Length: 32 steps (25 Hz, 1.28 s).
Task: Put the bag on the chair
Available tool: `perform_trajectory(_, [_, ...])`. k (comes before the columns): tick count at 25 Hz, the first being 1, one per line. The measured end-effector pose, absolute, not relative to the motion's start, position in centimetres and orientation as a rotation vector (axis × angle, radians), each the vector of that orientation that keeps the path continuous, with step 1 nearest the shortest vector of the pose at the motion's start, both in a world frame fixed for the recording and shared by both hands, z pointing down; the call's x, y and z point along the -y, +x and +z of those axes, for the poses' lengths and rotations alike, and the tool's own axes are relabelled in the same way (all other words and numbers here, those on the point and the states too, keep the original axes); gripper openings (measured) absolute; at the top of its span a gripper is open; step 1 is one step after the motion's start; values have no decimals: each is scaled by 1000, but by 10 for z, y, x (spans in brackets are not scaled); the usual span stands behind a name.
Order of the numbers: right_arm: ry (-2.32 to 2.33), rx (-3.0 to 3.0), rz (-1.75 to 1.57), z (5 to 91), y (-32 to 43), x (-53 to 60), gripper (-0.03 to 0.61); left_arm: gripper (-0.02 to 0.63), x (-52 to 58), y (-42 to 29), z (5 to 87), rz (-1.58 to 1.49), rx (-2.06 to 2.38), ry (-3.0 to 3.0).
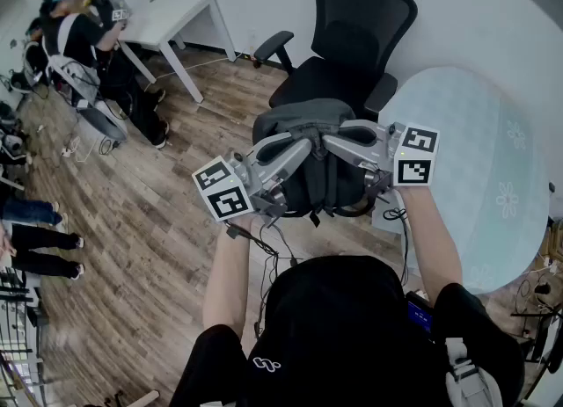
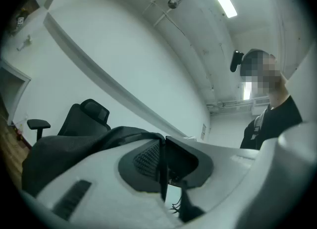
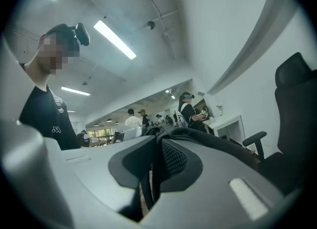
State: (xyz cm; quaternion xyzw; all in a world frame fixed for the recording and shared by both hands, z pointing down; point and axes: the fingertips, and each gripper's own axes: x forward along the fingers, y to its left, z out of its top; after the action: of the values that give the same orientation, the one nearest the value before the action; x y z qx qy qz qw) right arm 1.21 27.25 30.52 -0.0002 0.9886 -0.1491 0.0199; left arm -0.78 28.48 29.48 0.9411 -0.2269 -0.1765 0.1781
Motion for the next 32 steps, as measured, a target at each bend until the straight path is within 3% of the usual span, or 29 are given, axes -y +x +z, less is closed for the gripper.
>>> perform_trajectory(32, [-79, -3117, -393, 320, -1, -224, 35, 37, -235, -21, 310, -516, 548, 2703])
